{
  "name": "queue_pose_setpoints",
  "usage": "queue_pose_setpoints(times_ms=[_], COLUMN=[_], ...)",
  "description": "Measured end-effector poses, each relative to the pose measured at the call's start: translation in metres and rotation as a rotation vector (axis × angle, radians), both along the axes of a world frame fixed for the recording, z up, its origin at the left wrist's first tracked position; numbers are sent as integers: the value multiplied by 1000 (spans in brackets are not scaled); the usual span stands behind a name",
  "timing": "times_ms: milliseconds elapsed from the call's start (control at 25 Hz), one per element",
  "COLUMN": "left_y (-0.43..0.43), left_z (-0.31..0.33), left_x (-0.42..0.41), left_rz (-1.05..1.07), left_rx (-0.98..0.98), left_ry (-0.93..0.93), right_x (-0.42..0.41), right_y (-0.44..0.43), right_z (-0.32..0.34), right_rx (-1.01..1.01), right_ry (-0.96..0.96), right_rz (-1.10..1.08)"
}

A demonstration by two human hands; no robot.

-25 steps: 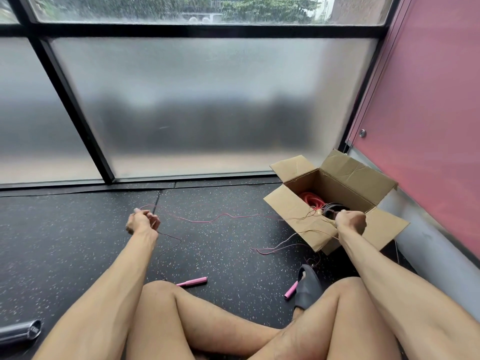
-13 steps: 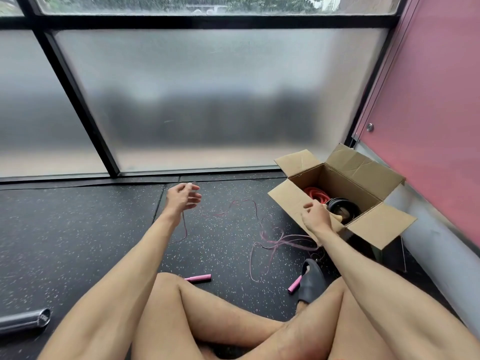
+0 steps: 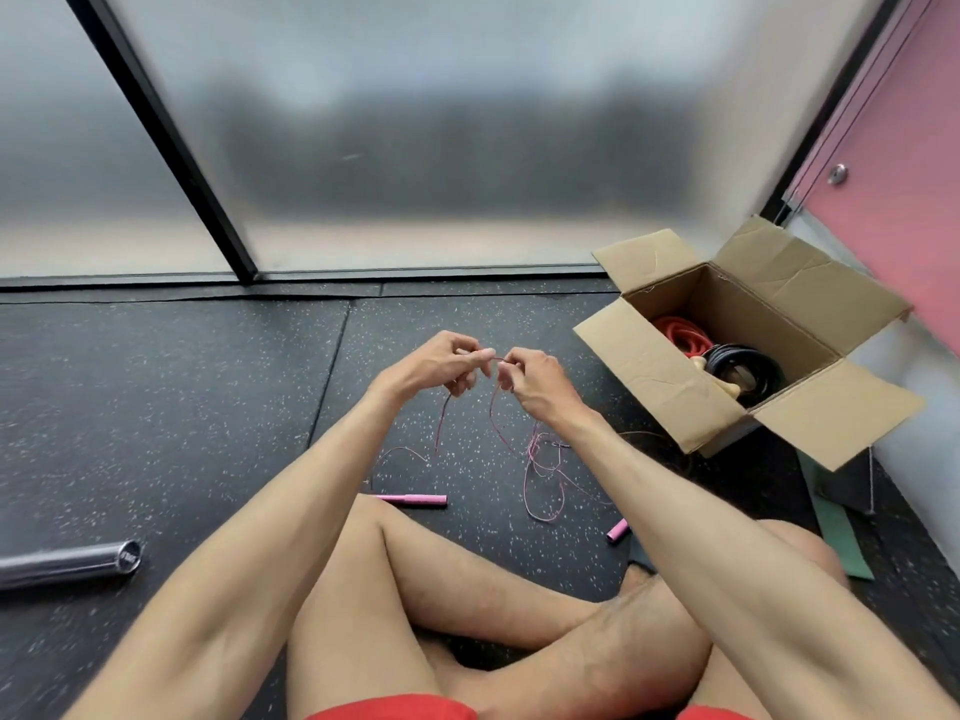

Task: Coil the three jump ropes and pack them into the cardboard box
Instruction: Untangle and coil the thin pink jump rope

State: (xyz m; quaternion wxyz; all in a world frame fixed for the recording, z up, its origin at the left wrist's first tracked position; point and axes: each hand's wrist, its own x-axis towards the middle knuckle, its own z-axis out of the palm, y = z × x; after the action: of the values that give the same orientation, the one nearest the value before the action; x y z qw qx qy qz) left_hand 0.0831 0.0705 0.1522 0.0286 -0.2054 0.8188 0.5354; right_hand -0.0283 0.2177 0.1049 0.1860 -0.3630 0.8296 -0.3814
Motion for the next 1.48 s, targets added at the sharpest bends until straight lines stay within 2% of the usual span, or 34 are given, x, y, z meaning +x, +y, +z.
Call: queue_pose_setpoints(times_ms=[120,160,240,360,480,600,680,760,960,1080,1200,1280,1480], left_y=[-20,-27,-35,-26,-9,1,-2,-9,-18,-15,-8,-5,-1], left_z=[-45,-66,-110,-165,-202,-224,-232,-229,-180,-143,-110,-90,-60], left_x=[15,23,41,63,73,72,65,58,15,-11,-23,-23,-5], left_rz=[271,345,355,132,-121,-269,-338,-274,154,456,652,767,1087], left_rx=[-171,-257,-346,-333,-574,-835,-899,-774,-325,127,527,651,759], left_ry=[-25,-75,-251,-568,-736,-722,-635,-502,-139,30,189,257,330], right_x=[-9,-13,-19,-31,-38,-37,-36,-35,-28,-11,8,19,20], right_y=[-8,-10,-14,-18,-19,-17,-15,-15,-10,-10,-4,4,24], right_z=[-30,-41,-58,-82,-102,-120,-129,-133,-112,-85,-56,-39,-7], right_rx=[2,5,20,0,-28,28,75,107,70,-22,-70,-93,-177], right_ry=[-110,-158,-263,-452,-557,-571,-574,-592,-560,-565,-772,-911,-829], right_rz=[-162,-224,-319,-419,-472,-461,-436,-415,-385,-259,-113,-46,6])
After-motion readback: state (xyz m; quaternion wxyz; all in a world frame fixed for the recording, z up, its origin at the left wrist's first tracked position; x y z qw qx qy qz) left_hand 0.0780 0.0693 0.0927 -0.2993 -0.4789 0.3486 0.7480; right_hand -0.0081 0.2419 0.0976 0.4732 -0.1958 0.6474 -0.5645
